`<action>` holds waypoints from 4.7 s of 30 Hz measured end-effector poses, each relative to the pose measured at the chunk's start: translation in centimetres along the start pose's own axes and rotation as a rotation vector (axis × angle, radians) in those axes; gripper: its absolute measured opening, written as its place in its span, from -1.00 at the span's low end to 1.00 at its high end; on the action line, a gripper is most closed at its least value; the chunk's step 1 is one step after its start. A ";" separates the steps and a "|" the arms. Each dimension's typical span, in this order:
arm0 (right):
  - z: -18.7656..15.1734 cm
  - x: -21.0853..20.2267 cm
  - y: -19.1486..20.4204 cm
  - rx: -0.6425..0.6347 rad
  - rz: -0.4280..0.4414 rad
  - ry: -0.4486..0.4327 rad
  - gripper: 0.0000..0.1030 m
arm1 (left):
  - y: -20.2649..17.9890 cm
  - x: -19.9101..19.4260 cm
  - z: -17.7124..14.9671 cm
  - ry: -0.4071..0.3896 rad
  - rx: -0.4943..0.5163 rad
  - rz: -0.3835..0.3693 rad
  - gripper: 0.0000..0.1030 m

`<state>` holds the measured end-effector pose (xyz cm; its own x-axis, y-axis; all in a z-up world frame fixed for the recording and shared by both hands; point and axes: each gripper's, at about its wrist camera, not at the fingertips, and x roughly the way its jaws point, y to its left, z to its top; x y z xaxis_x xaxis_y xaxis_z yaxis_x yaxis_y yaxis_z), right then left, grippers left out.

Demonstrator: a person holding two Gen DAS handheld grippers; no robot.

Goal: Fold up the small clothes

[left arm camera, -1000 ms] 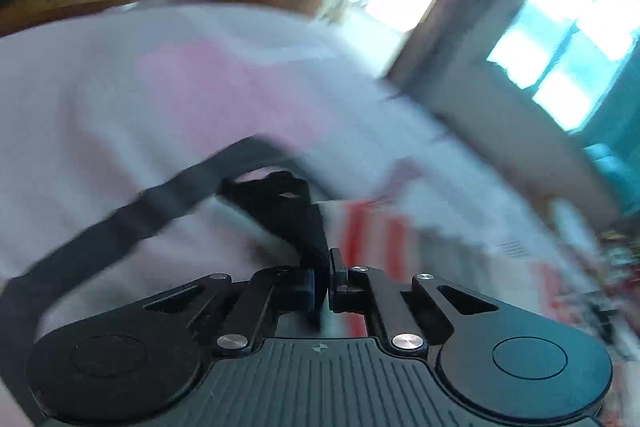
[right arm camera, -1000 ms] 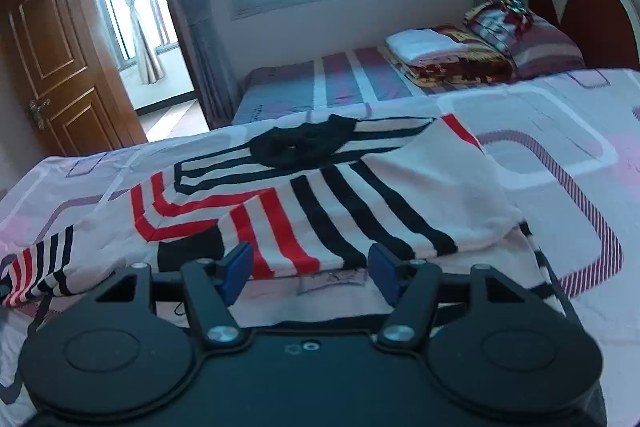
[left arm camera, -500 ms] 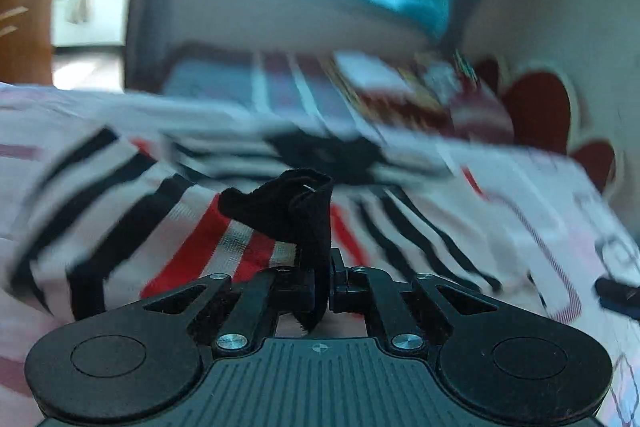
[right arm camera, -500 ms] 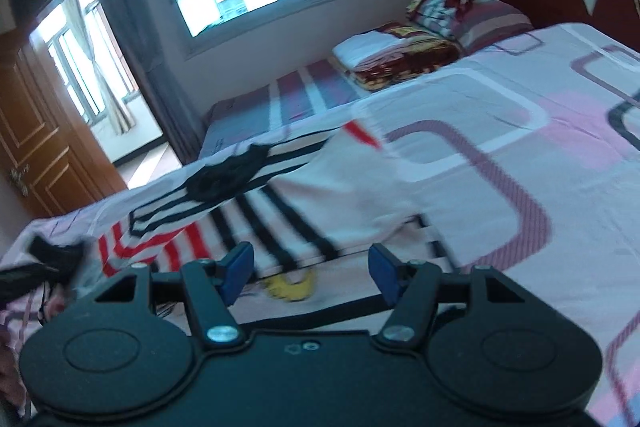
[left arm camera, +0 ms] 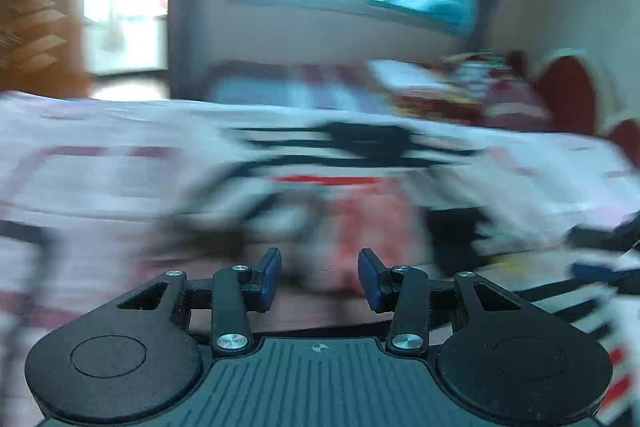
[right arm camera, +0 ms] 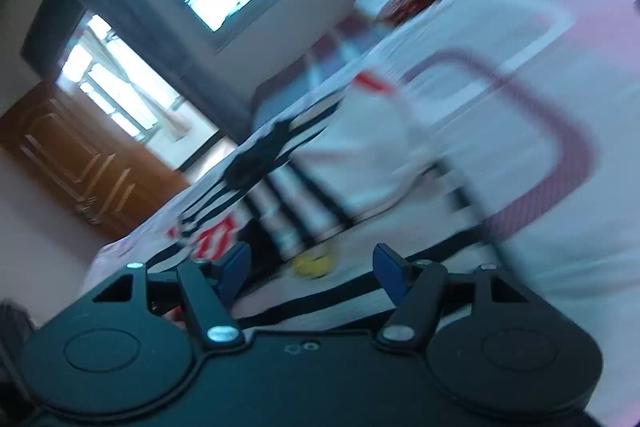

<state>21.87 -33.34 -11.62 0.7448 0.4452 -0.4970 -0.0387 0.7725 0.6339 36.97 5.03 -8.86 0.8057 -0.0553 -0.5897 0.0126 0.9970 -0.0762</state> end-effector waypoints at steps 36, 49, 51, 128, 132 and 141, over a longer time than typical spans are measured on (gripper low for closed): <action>4.2 5.4 -0.7 -0.165 -0.184 -0.017 -0.49 | 7.7 8.8 0.7 0.135 -0.001 0.002 -0.17; 2.8 8.4 3.2 -0.427 -0.146 0.029 -0.86 | 7.1 8.7 0.5 0.136 -0.012 0.021 -0.17; 3.6 7.2 4.0 -0.458 -0.142 -0.033 -0.86 | 7.3 8.8 0.8 0.147 -0.019 0.012 -0.17; 6.0 8.8 1.2 -0.453 -0.283 -0.159 -0.59 | -0.1 15.2 4.9 0.070 0.171 -0.022 0.90; 5.9 9.1 -2.1 -0.387 -0.364 -0.082 -0.67 | -0.3 15.7 4.1 0.081 0.117 0.019 0.90; 5.0 2.2 -3.2 -0.326 -0.161 -0.061 -0.21 | 0.5 6.9 0.5 0.043 0.030 0.017 0.91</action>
<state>26.95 -37.09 -11.77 0.7965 0.2859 -0.5328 -0.1205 0.9385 0.3235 42.85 5.15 -12.51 0.7798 -0.0403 -0.6248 0.0179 0.9990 -0.0421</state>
